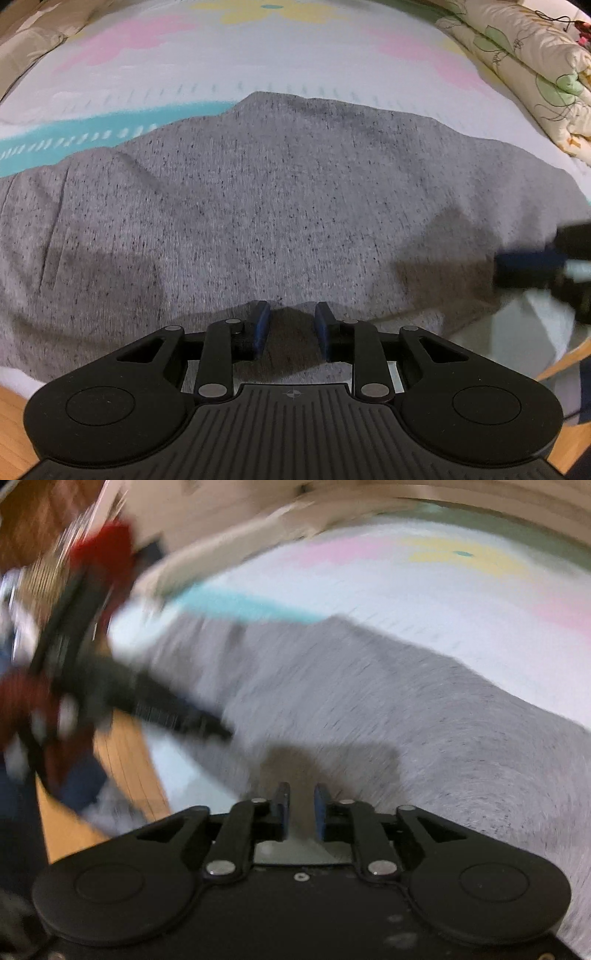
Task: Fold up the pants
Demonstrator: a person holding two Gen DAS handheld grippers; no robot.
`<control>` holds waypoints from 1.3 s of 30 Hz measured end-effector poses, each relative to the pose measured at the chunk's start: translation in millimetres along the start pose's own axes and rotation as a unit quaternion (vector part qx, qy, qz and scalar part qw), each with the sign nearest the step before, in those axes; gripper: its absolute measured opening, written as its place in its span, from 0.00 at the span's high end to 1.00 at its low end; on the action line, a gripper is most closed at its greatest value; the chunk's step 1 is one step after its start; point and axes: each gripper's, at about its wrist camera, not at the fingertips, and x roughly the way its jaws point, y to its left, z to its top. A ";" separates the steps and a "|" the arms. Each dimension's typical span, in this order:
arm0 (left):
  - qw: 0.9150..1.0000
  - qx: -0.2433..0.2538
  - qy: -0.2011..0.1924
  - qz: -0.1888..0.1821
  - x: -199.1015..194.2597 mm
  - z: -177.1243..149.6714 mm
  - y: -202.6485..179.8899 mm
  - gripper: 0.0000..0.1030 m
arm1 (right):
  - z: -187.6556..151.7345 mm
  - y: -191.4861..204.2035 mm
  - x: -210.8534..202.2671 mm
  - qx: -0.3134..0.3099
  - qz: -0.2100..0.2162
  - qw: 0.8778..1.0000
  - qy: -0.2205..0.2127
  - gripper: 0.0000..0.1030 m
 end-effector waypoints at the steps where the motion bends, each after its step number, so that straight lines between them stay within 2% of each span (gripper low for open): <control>1: 1.000 0.003 -0.001 0.003 -1.0 -1.8 -2.2 0.74 | 3.2 -9.1 -2.0 0.031 -0.001 0.999 -0.010 0.77; 3: 1.000 0.013 -0.002 0.011 -3.2 -6.7 -8.3 0.73 | 7.3 -24.9 -1.6 0.081 -0.015 0.996 -0.015 0.77; 5: 1.000 0.026 -0.001 0.016 -4.2 -10.5 -13.3 0.71 | 7.9 -36.5 4.4 0.114 -0.037 0.993 -0.001 0.77; 7: 0.999 0.038 -0.001 0.021 -5.2 -13.4 -17.4 0.71 | 3.6 -44.2 14.8 0.139 -0.067 0.987 0.042 0.77; 8: 0.999 0.043 -0.001 0.023 -5.5 -14.5 -18.7 0.71 | -0.2 -48.5 19.8 0.152 -0.081 0.983 0.064 0.85; 13: 0.999 0.032 0.002 0.015 -6.4 -11.7 -14.1 0.71 | -6.4 -58.8 11.7 0.197 -0.067 0.975 0.080 0.86; 16: 1.000 0.009 -0.001 0.004 -8.8 -9.8 -7.8 0.71 | -13.7 -50.8 8.0 0.183 -0.070 0.977 0.086 0.86; 19: 0.999 -0.041 -0.029 -0.002 -16.1 -5.8 7.6 0.71 | -13.8 -44.1 8.2 0.156 -0.079 0.980 0.091 0.86; 21: 0.994 -0.084 -0.058 0.023 -22.8 -3.7 24.3 0.71 | -12.8 -41.3 13.7 0.153 -0.082 0.980 0.094 0.86; 23: 0.986 -0.136 -0.076 0.051 -28.4 -4.2 45.2 0.71 | -10.7 -39.2 16.8 0.151 -0.083 0.980 0.097 0.86; 26: 0.969 -0.218 -0.087 0.078 -34.8 -13.1 79.2 0.72 | -10.8 -40.5 14.2 0.147 -0.086 0.980 0.099 0.86; 28: 0.962 -0.249 -0.097 0.066 -40.6 -18.9 93.6 0.73 | -9.6 -41.1 15.1 0.146 -0.086 0.980 0.100 0.85; 29: 0.961 -0.251 -0.100 0.062 -43.2 -19.7 96.8 0.73 | -8.3 -41.6 14.9 0.149 -0.085 0.980 0.098 0.84; 31: 0.964 -0.230 -0.102 0.087 -47.5 -17.7 94.9 0.73 | -5.8 -40.1 12.4 0.157 -0.081 0.980 0.090 0.79; 33: 0.969 -0.192 -0.093 0.126 -48.4 -12.1 89.2 0.72 | 0.5 -35.1 12.9 0.149 -0.074 0.983 0.079 0.79; 36: 0.978 -0.151 -0.052 0.133 -42.5 -5.2 84.1 0.72 | 10.2 -21.4 13.0 0.118 -0.066 0.989 0.055 0.79; 39: 0.983 -0.135 -0.037 0.118 -44.7 -0.1 76.4 0.72 | 25.3 -12.5 10.8 0.104 -0.061 0.992 0.021 0.79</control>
